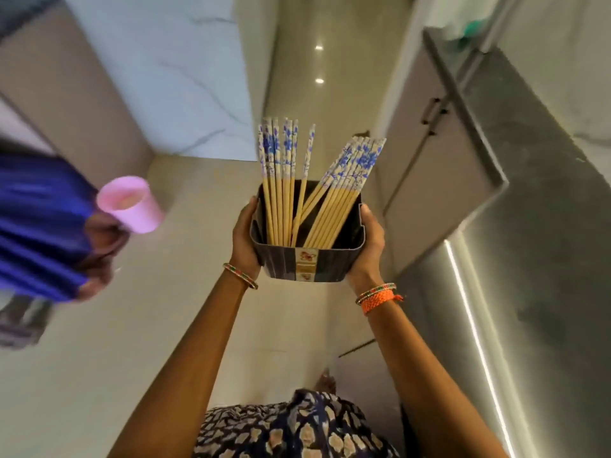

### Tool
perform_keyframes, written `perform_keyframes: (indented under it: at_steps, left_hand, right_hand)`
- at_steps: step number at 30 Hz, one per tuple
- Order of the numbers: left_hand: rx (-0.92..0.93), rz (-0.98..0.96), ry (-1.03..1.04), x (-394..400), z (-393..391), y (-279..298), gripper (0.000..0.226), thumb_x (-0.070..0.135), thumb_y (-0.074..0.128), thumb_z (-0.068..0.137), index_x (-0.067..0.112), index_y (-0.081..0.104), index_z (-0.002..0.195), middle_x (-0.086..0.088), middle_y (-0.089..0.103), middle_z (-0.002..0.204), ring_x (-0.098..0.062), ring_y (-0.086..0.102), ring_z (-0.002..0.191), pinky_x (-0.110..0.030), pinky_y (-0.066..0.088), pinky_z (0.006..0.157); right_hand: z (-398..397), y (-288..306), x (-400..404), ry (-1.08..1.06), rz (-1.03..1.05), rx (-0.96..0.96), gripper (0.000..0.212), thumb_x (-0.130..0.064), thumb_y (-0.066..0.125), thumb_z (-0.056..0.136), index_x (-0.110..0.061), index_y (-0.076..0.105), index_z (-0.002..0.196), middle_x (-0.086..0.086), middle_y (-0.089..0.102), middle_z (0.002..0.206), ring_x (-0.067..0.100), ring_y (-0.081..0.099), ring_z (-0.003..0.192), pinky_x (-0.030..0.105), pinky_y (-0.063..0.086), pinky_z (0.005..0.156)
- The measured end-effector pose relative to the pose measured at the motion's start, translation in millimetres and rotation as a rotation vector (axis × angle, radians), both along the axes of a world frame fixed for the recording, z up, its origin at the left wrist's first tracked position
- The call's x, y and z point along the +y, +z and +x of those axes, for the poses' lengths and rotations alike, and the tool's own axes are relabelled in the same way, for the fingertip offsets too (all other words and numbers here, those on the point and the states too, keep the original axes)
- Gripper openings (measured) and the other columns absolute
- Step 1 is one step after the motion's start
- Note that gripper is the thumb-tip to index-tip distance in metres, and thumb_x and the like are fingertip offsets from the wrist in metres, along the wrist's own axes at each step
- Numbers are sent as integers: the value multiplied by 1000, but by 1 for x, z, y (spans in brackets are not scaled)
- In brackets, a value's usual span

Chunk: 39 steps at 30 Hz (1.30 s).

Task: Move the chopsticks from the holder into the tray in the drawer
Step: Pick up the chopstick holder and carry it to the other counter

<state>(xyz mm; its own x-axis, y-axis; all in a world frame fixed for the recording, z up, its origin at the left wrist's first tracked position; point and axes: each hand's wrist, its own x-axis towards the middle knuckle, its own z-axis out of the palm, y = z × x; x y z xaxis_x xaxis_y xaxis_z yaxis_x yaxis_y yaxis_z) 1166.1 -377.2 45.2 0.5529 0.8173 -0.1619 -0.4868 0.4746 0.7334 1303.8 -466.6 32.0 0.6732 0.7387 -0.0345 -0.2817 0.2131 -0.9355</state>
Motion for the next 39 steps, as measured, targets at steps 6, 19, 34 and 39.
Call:
perform_keyframes:
  at_steps: [6, 19, 34, 39]
  left_hand:
    - [37, 42, 324, 24, -171, 5, 61, 26, 19, 98, 23, 76, 79, 8, 76, 79, -5, 70, 79, -20, 56, 67]
    - [302, 37, 1150, -9, -522, -10, 34, 30, 30, 97, 16, 60, 93, 5, 71, 85, -11, 64, 88, -29, 53, 84]
    - [372, 54, 1555, 67, -787, 11, 34, 29, 29, 97, 17, 60, 93, 2, 68, 87, -9, 64, 83, -28, 52, 79]
    - [267, 131, 1585, 101, -869, 8, 38, 29, 25, 98, 17, 60, 94, 10, 75, 78, -4, 69, 75, -20, 56, 65]
  right_hand:
    - [-148, -4, 83, 380, 31, 55, 35, -40, 46, 87, -23, 74, 75, -6, 70, 75, 12, 65, 74, 28, 54, 69]
    - [-527, -17, 167, 982, 20, 263, 24, -17, 45, 87, -19, 58, 67, 1, 57, 69, 17, 49, 73, 30, 42, 68]
    - [-838, 12, 295, 1305, -7, 171, 26, -18, 51, 89, -16, 75, 79, -2, 70, 85, 14, 63, 84, 27, 50, 83]
    - [-933, 17, 341, 1511, 11, 130, 25, -33, 53, 81, -17, 71, 76, 4, 67, 82, 27, 58, 91, 43, 45, 88]
